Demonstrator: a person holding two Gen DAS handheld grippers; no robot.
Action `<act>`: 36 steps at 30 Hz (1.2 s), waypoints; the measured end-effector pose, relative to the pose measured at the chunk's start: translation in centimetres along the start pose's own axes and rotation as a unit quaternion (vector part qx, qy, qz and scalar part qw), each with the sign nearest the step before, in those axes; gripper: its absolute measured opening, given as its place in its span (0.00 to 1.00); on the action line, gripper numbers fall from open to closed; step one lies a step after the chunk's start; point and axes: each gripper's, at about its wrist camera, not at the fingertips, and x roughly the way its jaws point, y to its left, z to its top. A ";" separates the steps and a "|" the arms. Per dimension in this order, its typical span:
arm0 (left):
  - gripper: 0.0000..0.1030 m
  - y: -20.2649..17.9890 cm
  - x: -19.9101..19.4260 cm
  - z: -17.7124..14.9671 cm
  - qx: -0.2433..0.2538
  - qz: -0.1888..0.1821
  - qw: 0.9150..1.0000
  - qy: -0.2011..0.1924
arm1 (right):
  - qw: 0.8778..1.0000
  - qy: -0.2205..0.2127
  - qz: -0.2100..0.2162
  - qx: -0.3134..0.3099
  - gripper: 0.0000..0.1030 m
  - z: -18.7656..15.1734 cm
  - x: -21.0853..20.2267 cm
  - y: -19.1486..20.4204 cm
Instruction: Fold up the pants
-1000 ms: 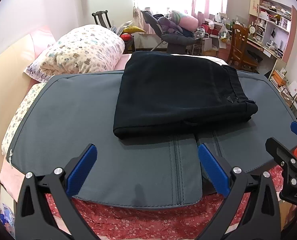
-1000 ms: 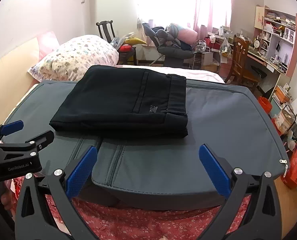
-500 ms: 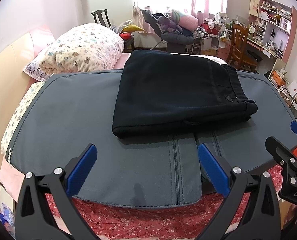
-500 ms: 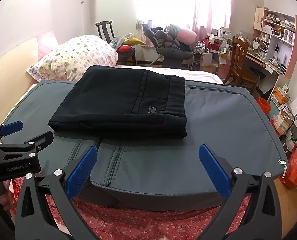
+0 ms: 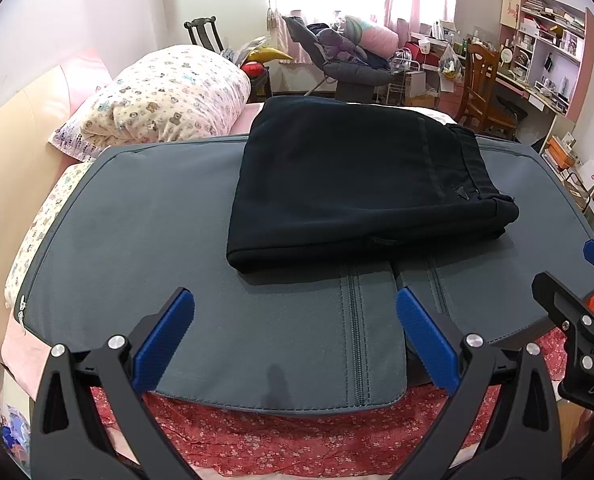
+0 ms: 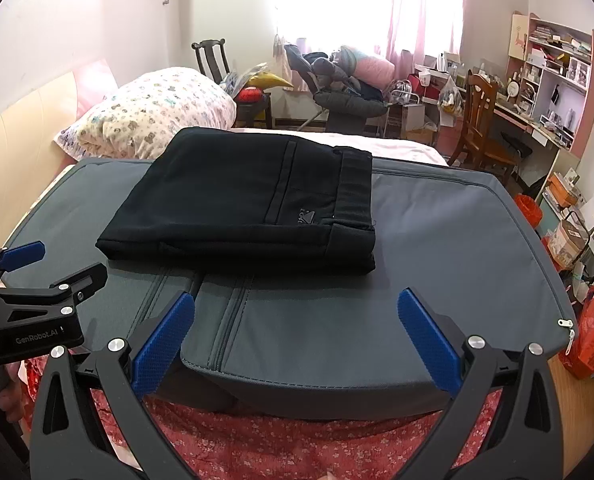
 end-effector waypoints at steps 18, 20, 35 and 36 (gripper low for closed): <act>0.98 0.1 0.0 0.0 0.002 -0.006 1.000 0.003 | 1.000 0.000 0.000 0.000 0.99 0.0 0.0 0.0; 0.98 0.1 0.1 0.1 0.002 -0.006 1.000 0.003 | 1.000 0.000 0.000 0.000 0.99 0.0 -0.1 0.0; 0.98 -0.3 0.2 0.0 0.011 -0.010 1.000 0.008 | 1.000 0.002 0.000 0.001 0.99 -0.1 0.1 -0.1; 0.98 -0.1 0.3 0.0 0.010 -0.010 1.000 0.009 | 1.000 0.002 0.000 0.001 0.99 -0.1 0.2 -0.1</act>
